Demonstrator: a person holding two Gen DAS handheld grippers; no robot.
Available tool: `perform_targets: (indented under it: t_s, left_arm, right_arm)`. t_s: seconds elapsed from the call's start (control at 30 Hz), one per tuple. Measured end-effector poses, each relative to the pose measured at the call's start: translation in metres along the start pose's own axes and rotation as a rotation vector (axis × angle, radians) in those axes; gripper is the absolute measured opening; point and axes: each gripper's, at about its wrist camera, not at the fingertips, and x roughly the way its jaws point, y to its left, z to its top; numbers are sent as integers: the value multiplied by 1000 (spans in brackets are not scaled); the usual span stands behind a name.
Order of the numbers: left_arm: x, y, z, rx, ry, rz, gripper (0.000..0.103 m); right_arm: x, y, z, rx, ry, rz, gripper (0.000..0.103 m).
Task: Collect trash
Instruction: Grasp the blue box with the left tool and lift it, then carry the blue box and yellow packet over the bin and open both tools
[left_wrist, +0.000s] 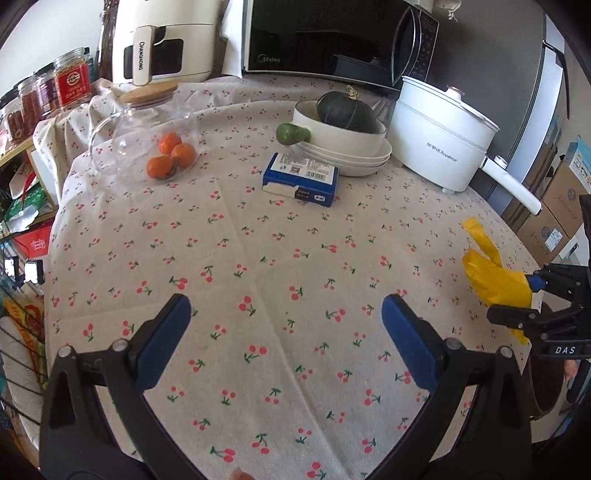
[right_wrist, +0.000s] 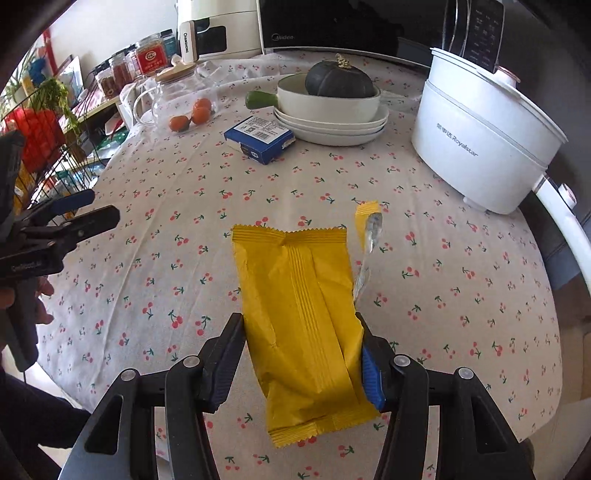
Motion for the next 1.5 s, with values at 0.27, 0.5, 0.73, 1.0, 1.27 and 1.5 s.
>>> perform_targets:
  t_s: [0.27,0.5,0.73,1.0,1.27,1.5]
  left_arm:
    - [86,-19,42,159,50,2,103]
    - [133,-21,71,141,34,-17,103]
    - [153,-19,90,133,65,-46,103]
    - [163,-16,95,124,101,-95,94]
    - [124,-31,79,148,72,-110,94]
    - [75,-44,59,154,68,-118,94]
  right_arm:
    - [-2,-19,-11,0,21,15,57]
    - [10,-45,-13,27,44,8,57]
    - [24,-62,-12,71,69,13,57]
    - [28,-54,-11,54,71,13,57]
    - [5,-54,-16,62,37,-7,57]
    - [-38,-51,-27,105,-38,-19,57]
